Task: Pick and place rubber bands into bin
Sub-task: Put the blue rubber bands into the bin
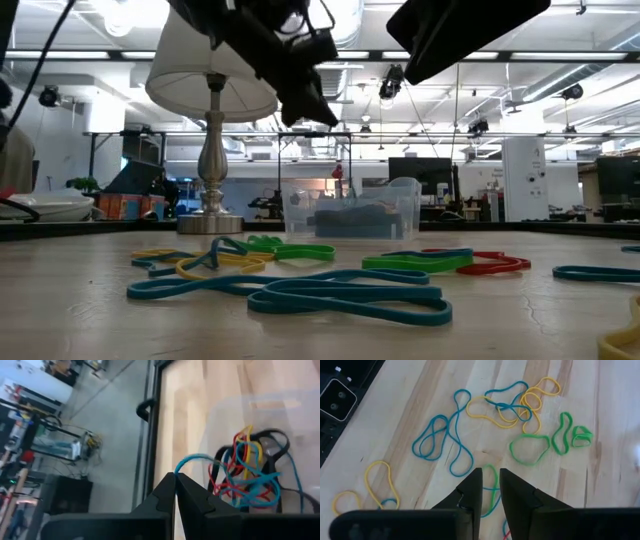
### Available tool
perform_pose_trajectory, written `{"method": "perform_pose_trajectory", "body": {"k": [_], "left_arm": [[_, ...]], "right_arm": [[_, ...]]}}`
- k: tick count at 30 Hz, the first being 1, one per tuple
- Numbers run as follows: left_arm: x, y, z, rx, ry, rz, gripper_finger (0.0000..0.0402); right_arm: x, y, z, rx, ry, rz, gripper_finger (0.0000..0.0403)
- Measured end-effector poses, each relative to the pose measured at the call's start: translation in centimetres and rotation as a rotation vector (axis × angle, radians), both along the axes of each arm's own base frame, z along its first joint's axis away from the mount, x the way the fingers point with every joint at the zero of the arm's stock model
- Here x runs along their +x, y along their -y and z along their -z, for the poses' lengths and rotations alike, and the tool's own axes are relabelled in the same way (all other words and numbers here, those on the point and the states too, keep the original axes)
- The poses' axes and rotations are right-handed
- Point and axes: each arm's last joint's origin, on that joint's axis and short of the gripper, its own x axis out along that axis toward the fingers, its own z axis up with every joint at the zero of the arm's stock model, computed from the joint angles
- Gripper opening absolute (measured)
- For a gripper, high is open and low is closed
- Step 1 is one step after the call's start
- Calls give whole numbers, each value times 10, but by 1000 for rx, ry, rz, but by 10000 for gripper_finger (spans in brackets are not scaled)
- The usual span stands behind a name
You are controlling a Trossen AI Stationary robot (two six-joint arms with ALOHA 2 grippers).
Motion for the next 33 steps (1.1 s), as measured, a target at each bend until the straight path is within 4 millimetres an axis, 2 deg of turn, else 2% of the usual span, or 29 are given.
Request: {"method": "perform_pose_trajectory", "body": {"k": [12,24,28,33], "left_arm": [[2,-11,11,-71,-11,1,4],[1,-12,11,-122,-1,9,129],[1,-12,9,-130,7,2,147],[-4,-5,7,-157,-23,-4,150]], "right_arm": [[0,0,1,0,0,1,59],[0,0,2,0,0,1,61],[-1,0,2,0,-1,1,59],[-1,1,4,2,-6,6,61]]}}
